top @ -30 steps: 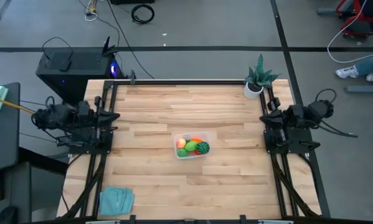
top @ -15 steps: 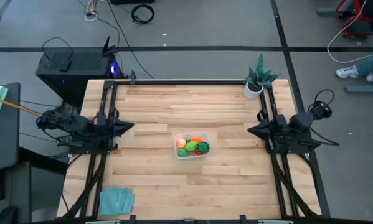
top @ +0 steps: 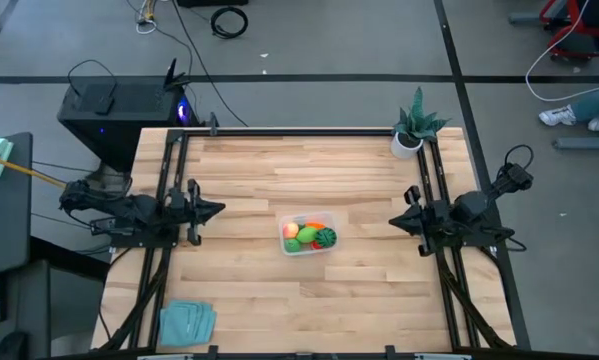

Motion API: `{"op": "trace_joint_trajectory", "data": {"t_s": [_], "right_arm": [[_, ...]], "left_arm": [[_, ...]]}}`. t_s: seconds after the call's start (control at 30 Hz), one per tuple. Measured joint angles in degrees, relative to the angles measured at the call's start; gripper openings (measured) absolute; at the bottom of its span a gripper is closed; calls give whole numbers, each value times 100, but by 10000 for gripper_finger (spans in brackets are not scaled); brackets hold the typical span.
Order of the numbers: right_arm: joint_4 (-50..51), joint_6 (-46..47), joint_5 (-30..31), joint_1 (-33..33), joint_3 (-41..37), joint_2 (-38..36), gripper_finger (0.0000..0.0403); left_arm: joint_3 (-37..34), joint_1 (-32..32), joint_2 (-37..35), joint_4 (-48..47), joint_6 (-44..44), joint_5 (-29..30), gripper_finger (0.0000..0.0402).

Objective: Pick and placing Produce into tupperware
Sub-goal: Return to Home Position

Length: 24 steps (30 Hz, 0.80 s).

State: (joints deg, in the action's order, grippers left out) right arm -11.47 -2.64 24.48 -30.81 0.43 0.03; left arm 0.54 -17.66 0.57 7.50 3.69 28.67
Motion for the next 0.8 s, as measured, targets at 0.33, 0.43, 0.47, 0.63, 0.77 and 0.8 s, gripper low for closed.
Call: {"op": "trace_joint_trajectory", "data": {"t_s": [0.33, 0.43, 0.47, 0.63, 0.77, 0.8], "right_arm": [[-54, -303, -344, 0, 0, 2, 8], [-48, -142, -357, 0, 0, 3, 18], [-48, -98, -357, 0, 0, 4, 21], [-43, -52, -357, 0, 0, 4, 31], [-43, -52, -357, 0, 0, 4, 31], [-43, -52, -357, 0, 0, 4, 31]], "left_arm": [[0, 78, 15, -46, 1380, -4, 39], [0, 78, 15, -45, 1985, -4, 45], [0, 78, 15, -45, 2054, -4, 45], [0, 78, 15, -47, 2120, -2, 39], [0, 78, 15, -47, 2120, -2, 32], [0, 78, 15, -47, 2119, -2, 30]]}}
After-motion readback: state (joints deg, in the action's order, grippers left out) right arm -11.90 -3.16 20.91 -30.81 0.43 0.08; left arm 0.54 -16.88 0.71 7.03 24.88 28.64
